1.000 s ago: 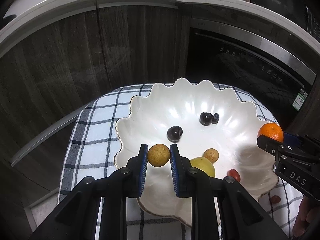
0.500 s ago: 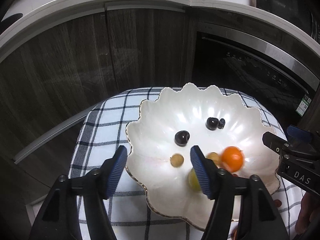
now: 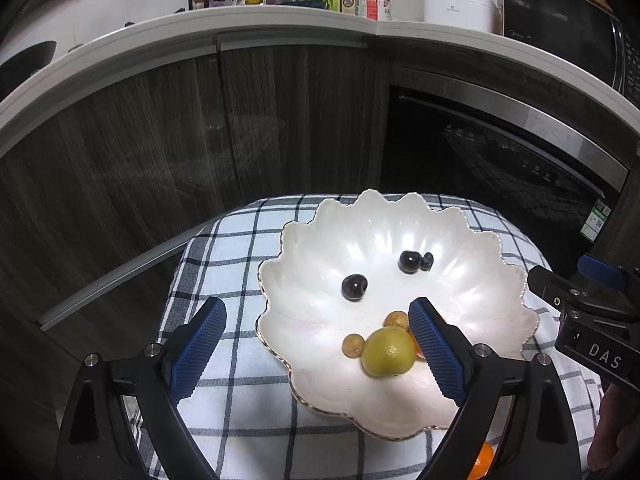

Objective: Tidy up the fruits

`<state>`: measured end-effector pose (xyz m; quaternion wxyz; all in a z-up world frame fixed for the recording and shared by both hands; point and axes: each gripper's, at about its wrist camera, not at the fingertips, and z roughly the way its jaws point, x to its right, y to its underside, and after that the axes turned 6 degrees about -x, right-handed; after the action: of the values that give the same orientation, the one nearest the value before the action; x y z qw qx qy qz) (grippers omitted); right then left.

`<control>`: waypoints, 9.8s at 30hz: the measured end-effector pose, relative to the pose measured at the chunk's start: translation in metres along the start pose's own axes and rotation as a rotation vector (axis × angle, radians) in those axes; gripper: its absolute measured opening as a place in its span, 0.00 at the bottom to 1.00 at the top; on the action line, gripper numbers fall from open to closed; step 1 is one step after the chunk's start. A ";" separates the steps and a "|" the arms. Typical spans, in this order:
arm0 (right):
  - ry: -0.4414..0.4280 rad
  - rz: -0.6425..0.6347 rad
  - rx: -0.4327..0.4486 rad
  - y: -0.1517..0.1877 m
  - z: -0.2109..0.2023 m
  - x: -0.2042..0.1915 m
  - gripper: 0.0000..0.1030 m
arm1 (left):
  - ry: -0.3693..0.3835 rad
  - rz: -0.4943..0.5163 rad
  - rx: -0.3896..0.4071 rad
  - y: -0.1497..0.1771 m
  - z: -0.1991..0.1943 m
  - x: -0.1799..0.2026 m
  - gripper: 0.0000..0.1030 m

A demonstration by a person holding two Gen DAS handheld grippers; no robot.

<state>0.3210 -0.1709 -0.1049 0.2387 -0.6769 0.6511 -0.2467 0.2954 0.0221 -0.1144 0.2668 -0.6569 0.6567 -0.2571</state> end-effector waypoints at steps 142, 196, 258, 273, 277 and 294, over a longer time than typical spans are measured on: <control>-0.159 -0.114 -0.116 0.137 0.020 0.050 0.22 | 0.158 0.165 -0.139 0.126 0.006 0.114 0.40; -0.179 -0.132 0.037 0.036 -0.023 0.002 0.22 | 0.084 0.070 -0.005 0.034 -0.019 0.036 0.40; -0.036 -0.075 0.026 0.003 0.018 -0.005 0.73 | 0.002 0.042 0.019 0.003 0.015 0.008 0.85; -0.047 -0.022 0.052 0.022 -0.030 0.002 0.78 | -0.008 0.015 0.053 0.019 -0.037 0.006 0.94; -0.042 -0.014 0.064 0.029 -0.043 0.004 0.78 | -0.008 0.010 0.057 0.025 -0.048 0.006 0.95; -0.047 0.050 0.064 0.070 -0.091 0.017 0.79 | 0.007 0.008 0.041 0.060 -0.090 0.010 0.98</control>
<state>0.2098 -0.1907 -0.0799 0.2814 -0.6581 0.6538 -0.2455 0.1900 0.0115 -0.0907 0.2789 -0.6478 0.6547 -0.2718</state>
